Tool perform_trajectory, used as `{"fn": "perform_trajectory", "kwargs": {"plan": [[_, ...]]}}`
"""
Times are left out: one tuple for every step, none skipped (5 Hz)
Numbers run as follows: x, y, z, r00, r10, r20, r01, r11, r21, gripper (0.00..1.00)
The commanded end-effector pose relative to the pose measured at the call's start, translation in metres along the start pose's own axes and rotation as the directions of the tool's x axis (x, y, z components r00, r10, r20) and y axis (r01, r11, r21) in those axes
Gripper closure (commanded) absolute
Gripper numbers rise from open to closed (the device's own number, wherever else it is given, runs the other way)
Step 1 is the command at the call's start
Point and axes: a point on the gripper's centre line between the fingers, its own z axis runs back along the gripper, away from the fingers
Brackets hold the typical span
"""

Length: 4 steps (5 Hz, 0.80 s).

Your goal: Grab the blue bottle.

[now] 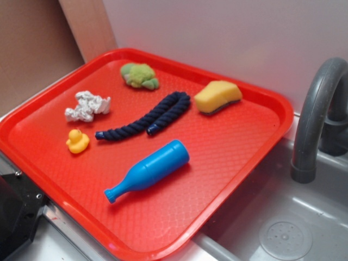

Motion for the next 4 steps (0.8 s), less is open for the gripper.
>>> {"fn": "perform_trajectory", "kwargs": {"plan": [[0.0, 0.0, 0.0, 1.0, 0.0, 0.0, 0.0, 1.0, 0.0, 0.0], [0.024, -0.037, -0.01, 0.997, 0.041, 0.061, -0.037, 0.997, -0.061, 0.0], [0.042, -0.057, -0.032, 0.99, 0.081, 0.112, -0.075, 0.996, -0.056, 0.0], [0.047, -0.067, -0.062, 0.987, 0.057, 0.149, -0.057, 0.998, -0.006, 0.0]]}}
